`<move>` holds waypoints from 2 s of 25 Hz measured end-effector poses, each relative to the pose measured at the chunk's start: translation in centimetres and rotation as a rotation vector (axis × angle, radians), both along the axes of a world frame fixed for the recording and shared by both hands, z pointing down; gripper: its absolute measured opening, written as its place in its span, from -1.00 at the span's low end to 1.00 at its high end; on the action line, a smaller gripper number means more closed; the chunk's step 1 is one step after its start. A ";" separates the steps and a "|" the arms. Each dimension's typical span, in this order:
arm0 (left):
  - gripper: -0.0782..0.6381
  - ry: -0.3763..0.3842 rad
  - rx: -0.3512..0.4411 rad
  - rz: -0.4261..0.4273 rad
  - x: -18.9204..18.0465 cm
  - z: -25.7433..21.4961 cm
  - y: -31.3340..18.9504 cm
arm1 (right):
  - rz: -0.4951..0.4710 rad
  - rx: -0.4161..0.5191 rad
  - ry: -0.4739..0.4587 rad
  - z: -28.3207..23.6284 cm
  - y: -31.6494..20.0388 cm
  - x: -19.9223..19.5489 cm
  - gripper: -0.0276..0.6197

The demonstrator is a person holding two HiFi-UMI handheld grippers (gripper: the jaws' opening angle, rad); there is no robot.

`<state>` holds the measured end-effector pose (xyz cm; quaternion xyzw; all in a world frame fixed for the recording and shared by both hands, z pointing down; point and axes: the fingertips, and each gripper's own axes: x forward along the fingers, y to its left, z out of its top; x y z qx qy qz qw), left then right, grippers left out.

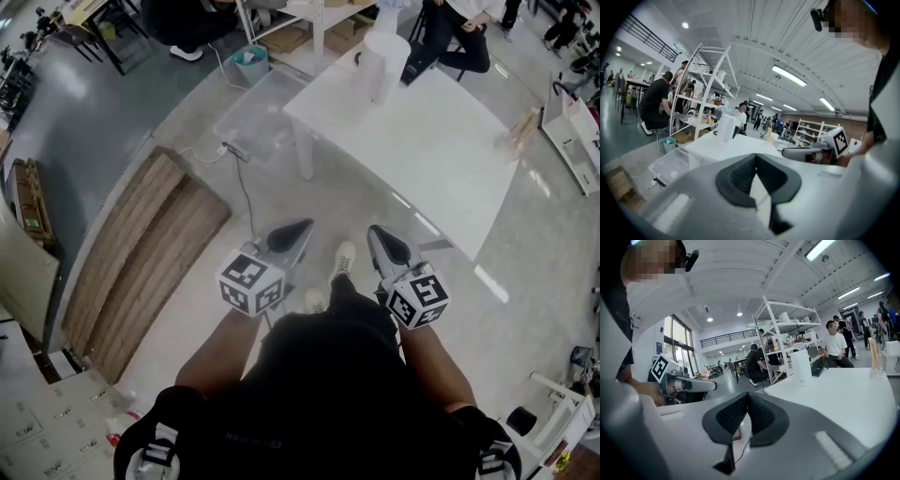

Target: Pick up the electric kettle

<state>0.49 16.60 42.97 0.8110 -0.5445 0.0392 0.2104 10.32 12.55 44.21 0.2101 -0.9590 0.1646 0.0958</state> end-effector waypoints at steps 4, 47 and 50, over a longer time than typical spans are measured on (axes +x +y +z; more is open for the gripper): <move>-0.77 -0.021 -0.002 0.003 -0.2 0.2 -1.9 | 0.019 -0.007 -0.003 0.3 -2.1 0.1 -0.90; -0.77 -0.089 -0.016 -0.036 -3.0 0.0 -24.4 | 0.000 -0.003 -0.038 1.0 -25.5 -1.9 -0.90; -0.77 -0.096 -0.032 -0.028 -2.3 0.3 -24.7 | 0.003 -0.011 -0.052 1.0 -25.8 -1.6 -0.90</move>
